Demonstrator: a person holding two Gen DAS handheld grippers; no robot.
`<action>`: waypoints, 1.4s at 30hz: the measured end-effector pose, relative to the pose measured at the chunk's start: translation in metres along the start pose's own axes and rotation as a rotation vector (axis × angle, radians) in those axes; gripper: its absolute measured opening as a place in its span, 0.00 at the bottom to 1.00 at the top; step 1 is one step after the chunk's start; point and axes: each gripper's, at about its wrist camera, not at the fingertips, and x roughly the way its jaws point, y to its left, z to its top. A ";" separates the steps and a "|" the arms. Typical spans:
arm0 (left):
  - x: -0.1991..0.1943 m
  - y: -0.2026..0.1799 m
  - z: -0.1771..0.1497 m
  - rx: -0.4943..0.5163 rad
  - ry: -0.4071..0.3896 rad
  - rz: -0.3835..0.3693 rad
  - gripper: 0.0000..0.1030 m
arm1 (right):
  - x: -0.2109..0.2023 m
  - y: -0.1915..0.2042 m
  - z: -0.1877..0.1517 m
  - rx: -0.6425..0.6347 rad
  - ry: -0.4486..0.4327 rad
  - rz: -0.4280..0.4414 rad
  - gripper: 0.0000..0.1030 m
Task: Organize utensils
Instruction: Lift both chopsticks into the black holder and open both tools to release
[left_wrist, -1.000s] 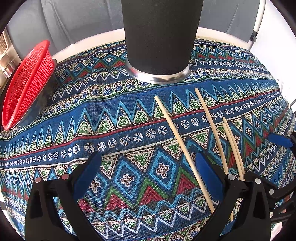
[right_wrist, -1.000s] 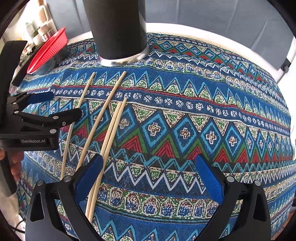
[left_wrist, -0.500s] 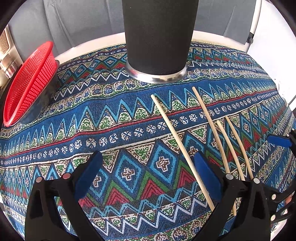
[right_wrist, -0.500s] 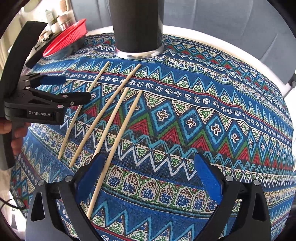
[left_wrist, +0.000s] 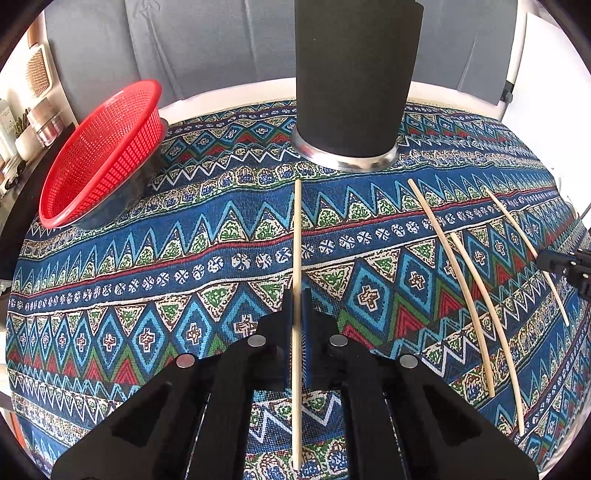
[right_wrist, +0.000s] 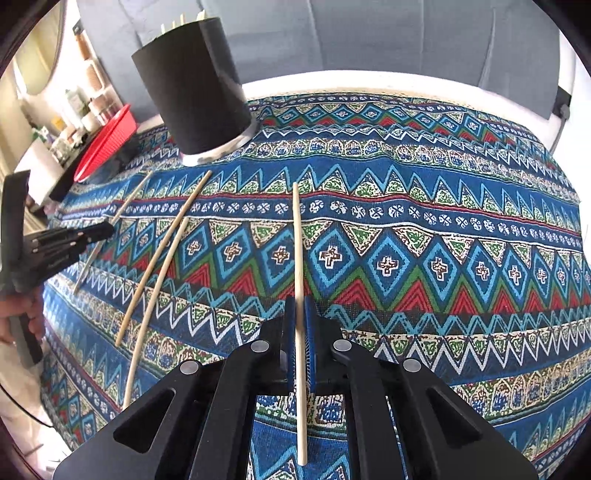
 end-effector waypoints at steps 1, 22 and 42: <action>-0.001 0.003 -0.001 -0.015 0.007 -0.010 0.05 | 0.000 -0.004 0.000 0.016 -0.007 0.012 0.04; -0.072 0.032 0.074 -0.052 -0.119 0.037 0.04 | -0.083 -0.003 0.072 -0.020 -0.223 0.097 0.04; -0.121 0.034 0.198 0.000 -0.259 0.082 0.05 | -0.123 0.028 0.192 -0.132 -0.385 0.188 0.05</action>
